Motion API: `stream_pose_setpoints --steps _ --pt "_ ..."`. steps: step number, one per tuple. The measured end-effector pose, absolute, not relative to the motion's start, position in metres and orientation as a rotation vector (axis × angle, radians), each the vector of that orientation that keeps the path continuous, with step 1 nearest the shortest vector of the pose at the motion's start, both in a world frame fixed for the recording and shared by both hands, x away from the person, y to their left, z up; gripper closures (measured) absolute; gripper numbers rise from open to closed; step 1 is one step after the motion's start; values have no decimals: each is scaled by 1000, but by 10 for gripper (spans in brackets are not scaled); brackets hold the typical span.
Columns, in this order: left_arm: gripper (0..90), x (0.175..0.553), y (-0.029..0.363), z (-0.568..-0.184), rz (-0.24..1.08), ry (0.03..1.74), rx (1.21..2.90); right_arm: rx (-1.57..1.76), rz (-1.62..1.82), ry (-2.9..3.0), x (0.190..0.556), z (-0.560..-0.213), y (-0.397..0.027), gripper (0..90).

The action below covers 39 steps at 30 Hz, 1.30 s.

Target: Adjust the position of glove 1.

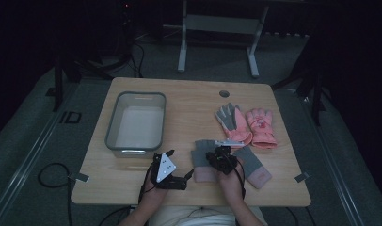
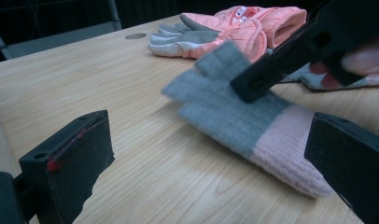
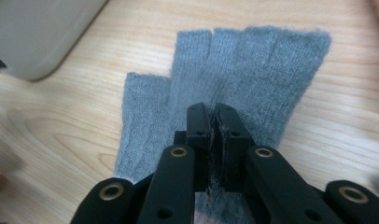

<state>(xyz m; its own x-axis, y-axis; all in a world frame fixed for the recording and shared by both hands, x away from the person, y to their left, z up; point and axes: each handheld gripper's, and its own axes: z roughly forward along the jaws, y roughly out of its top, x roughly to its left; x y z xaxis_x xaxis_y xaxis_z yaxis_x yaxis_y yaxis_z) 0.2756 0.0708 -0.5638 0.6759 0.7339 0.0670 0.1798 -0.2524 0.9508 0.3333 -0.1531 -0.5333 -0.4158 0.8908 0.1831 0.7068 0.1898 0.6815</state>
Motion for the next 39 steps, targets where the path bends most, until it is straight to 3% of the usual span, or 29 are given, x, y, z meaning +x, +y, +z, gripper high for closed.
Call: stream_pose_setpoints --steps 14,20,30,39 --pt "7 276 70 -564 619 730 1785 1574 1042 2150 339 -552 -146 785" --pt "7 276 71 -564 618 728 1786 1494 1091 2215 339 -538 -155 666" --pt "7 276 71 -564 612 729 1784 1100 1108 2349 344 -499 -196 659" --pt "7 276 71 -564 616 731 1782 890 1043 2472 348 -491 -275 651"
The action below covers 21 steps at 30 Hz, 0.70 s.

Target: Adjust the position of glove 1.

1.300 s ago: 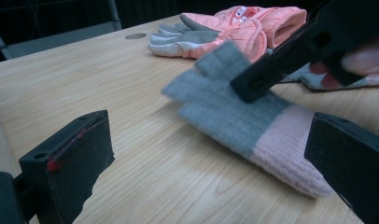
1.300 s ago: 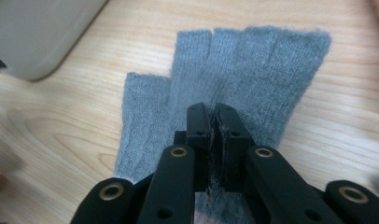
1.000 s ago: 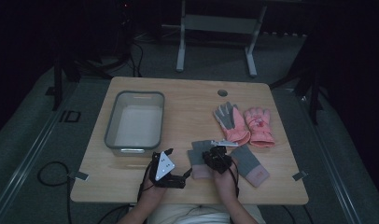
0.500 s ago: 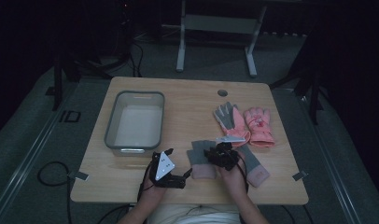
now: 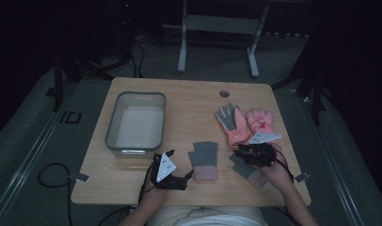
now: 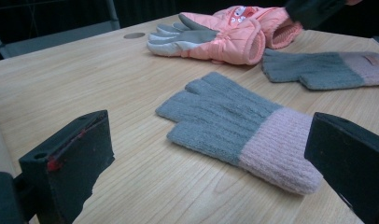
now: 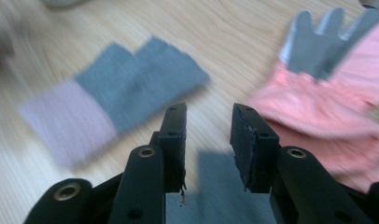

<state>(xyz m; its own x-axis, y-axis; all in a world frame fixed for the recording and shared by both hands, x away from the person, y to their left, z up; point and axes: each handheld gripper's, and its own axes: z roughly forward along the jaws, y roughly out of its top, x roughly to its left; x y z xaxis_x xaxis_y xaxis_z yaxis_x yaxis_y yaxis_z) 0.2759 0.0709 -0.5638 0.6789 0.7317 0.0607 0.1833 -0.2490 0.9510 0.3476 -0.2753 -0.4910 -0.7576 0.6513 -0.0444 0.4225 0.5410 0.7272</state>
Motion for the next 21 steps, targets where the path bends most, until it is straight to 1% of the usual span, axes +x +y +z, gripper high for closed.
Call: stream_pose_setpoints --steps 4,7,16,17,19,21 --pt "7 276 71 -564 618 731 1783 877 986 2518 346 -496 -299 621" --pt "7 276 70 -564 622 730 1783 868 959 2559 345 -505 -310 613" --pt "7 275 70 -564 624 727 1786 863 907 2644 351 -531 -318 617" --pt "7 275 70 -564 625 726 1786 844 894 2660 351 -538 -317 621" --pt "7 275 70 -564 625 725 1788 850 910 2661 351 -539 -318 647" --pt "7 275 70 -564 623 724 1788 851 903 2655 351 -539 -318 726"
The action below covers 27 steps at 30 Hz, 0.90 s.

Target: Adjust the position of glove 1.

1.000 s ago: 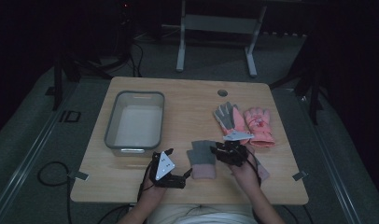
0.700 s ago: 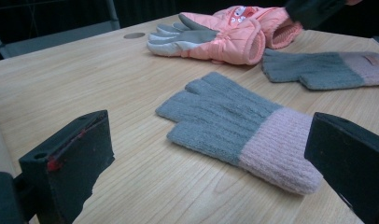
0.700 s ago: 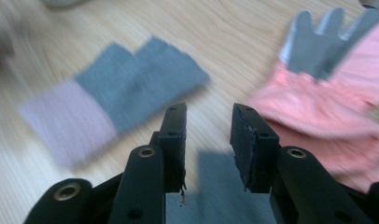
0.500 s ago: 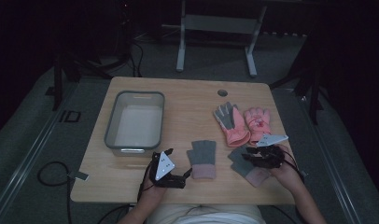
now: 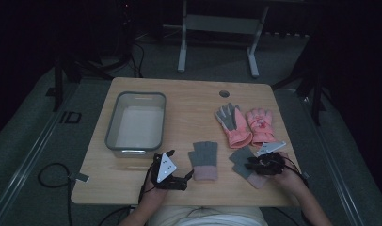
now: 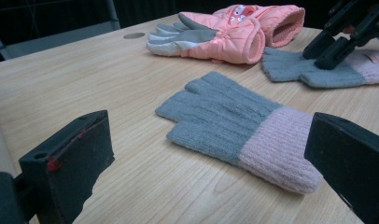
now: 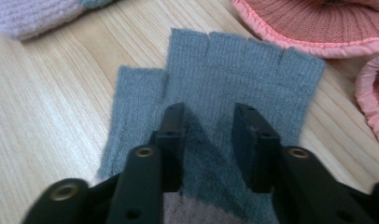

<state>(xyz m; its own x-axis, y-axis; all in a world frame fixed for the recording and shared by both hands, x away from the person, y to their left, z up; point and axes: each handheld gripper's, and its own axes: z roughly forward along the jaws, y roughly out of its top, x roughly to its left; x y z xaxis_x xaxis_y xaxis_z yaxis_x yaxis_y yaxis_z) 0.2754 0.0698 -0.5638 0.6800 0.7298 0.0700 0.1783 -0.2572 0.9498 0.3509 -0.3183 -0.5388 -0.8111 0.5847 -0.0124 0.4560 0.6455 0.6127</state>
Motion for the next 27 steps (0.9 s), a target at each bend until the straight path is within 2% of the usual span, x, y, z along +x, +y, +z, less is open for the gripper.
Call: stream_pose_setpoints --steps 2,5,11,22,27 --pt "7 275 70 -564 623 724 1788 886 897 2643 350 -539 -317 787" --pt "7 276 70 -564 621 726 1788 910 882 2635 346 -538 -313 835" --pt "7 275 70 -564 626 726 1786 986 863 2616 341 -530 -310 853" --pt "7 275 69 -564 631 726 1787 1296 1042 2336 296 -478 -302 855" --pt "7 275 69 -564 631 724 1788 1395 1022 2241 284 -483 -300 854"
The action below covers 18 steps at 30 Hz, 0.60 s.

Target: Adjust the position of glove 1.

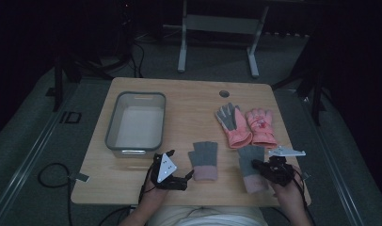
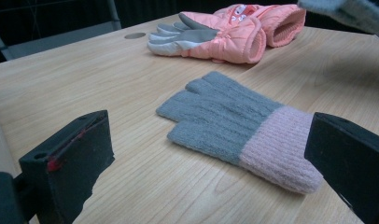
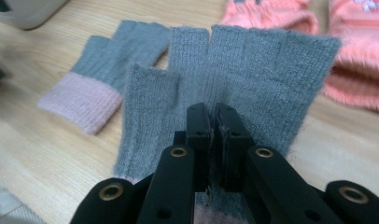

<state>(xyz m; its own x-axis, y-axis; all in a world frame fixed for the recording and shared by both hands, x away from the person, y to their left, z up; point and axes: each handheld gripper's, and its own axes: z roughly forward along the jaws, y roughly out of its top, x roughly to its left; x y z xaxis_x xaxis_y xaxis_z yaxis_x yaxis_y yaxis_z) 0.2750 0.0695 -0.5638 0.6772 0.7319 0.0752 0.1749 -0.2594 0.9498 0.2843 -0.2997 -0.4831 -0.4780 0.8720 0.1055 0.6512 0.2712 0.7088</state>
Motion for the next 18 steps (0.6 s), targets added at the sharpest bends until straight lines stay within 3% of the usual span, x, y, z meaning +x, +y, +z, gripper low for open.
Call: stream_pose_setpoints --steps 18 --pt "7 275 69 -564 635 720 1790 1502 853 2159 297 -537 -302 821"
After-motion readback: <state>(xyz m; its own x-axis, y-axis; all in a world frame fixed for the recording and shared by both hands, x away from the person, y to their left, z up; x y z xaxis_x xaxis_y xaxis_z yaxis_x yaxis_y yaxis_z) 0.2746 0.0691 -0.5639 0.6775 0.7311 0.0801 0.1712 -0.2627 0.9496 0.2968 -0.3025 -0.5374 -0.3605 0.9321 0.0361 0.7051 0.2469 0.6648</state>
